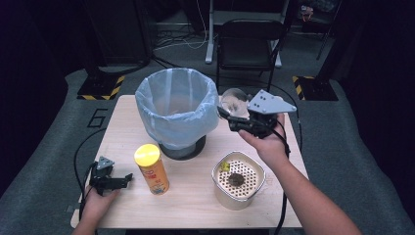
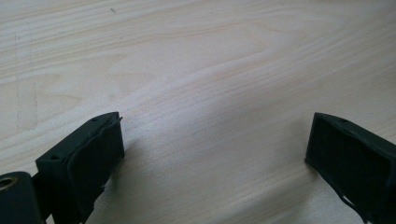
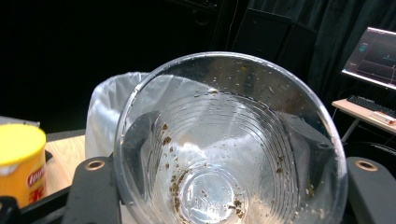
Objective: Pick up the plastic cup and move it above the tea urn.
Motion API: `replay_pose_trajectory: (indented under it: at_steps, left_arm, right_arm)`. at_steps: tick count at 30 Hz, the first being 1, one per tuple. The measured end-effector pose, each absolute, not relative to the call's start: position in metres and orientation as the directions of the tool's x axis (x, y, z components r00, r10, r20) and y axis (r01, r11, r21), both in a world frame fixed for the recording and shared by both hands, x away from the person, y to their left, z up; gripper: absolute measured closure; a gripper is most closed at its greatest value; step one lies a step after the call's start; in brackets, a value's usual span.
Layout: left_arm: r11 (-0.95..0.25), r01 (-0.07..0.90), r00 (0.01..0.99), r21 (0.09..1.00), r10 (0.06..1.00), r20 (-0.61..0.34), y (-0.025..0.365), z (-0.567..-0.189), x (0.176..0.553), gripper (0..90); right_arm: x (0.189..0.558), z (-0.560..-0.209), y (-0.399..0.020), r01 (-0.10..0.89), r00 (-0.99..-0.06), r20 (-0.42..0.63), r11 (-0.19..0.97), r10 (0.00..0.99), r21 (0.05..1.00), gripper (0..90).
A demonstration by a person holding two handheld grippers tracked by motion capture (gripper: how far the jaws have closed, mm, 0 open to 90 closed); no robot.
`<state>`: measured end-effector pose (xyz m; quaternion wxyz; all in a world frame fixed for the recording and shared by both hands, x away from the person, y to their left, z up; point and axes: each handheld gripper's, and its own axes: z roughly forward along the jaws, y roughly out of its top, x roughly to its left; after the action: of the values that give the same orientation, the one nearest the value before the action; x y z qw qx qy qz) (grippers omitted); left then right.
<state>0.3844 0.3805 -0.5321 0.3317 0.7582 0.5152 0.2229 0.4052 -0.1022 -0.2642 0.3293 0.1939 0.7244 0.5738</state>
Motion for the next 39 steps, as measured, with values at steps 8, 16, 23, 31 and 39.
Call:
replay_pose_trajectory:
  at_steps: [8,16,23,31,39]
  left_arm:
    - [-0.249,0.633,0.370,0.733,0.929,-0.004,0.380,-0.532,0.384,3.9]
    - [-0.236,0.637,0.366,0.734,0.931,-0.018,0.380,-0.532,0.384,4.0]
    - [-0.258,0.642,0.380,0.722,0.925,-0.007,0.381,-0.531,0.384,4.2]
    - [-0.273,0.644,0.398,0.715,0.917,-0.009,0.381,-0.530,0.384,2.0]
    - [-0.259,0.647,0.390,0.717,0.921,-0.019,0.379,-0.530,0.383,2.5]
  right_arm:
    - [0.435,-0.232,-0.066,-0.065,-0.726,-0.220,0.254,0.651,0.965,33.9]
    - [0.469,-0.234,-0.022,-0.014,-0.744,-0.194,0.276,0.639,0.961,32.9]
    - [0.499,-0.251,0.022,0.127,-0.786,-0.098,0.314,0.611,0.941,22.9]
    - [0.503,-0.263,0.038,0.147,-0.778,-0.089,0.318,0.622,0.937,5.8]
    - [0.495,-0.258,0.020,0.144,-0.783,-0.084,0.311,0.616,0.939,6.4]
